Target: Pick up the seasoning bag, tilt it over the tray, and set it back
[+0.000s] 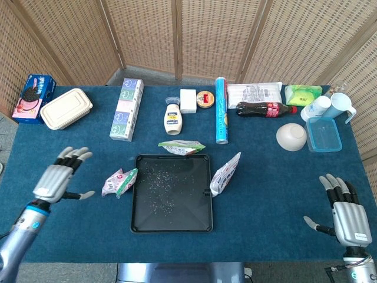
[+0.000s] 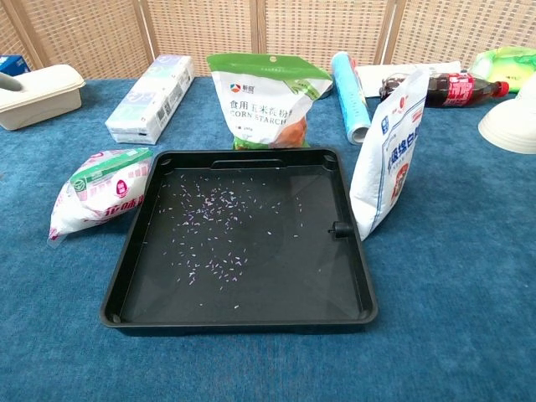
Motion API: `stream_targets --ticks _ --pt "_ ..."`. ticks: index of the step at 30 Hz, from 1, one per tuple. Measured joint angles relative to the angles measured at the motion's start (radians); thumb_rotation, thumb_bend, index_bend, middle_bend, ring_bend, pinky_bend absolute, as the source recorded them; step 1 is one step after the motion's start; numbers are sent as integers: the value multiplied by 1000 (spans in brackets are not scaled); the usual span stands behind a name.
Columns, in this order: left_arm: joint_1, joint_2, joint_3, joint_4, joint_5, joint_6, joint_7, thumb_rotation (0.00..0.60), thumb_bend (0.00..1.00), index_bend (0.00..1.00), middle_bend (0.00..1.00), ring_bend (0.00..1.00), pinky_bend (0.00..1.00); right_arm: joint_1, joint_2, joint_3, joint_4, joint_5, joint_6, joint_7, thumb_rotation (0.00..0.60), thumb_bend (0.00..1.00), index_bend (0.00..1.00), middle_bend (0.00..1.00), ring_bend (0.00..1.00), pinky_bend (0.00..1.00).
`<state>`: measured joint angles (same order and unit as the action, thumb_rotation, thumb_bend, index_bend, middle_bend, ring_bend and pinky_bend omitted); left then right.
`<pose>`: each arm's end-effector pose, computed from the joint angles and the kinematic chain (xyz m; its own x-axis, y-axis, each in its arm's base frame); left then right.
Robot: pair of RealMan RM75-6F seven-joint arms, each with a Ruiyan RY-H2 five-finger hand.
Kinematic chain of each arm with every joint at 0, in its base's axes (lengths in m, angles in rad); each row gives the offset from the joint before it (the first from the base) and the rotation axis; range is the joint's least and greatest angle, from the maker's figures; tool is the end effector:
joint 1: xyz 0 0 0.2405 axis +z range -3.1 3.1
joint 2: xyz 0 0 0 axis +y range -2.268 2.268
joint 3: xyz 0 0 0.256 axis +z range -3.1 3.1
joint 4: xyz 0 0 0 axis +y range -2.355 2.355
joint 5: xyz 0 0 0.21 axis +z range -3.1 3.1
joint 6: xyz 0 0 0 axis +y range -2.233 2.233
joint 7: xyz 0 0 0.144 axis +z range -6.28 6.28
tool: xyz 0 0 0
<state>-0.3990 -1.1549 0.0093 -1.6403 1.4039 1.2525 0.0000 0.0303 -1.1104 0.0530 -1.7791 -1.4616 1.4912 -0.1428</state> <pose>-0.2643 0.2552 0.1106 0.3743 0.1866 0.9083 0.9189 -0.2064 -0.3362 -0.2914 -0.1630 0.1507 0.3775 -0.0296 0.9256 -0.9233 0.0651 0.3786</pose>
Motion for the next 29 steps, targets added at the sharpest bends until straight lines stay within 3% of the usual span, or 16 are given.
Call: stream_targets --ticks 8,14,19,29 --pt "116 75 26 -35 23 148 39 459 0 19 0 0 0 -3 5 4 -2 -1 10 4 465 0 0 8 44 17" --pt "210 54 33 30 7 243 50 516 0 19 0 0 0 -14 -17 26 27 -13 80 -35 465 0 0 0 40 17" --pt "242 35 36 62 35 281 41 569 0 19 0 0 0 -25 -41 40 49 -31 124 -41 465 0 0 0 40 17" --pt "269 16 41 108 91 292 12 596 0 20 0 0 0 -22 -48 35 48 -24 102 -58 465 0 0 0 40 17"
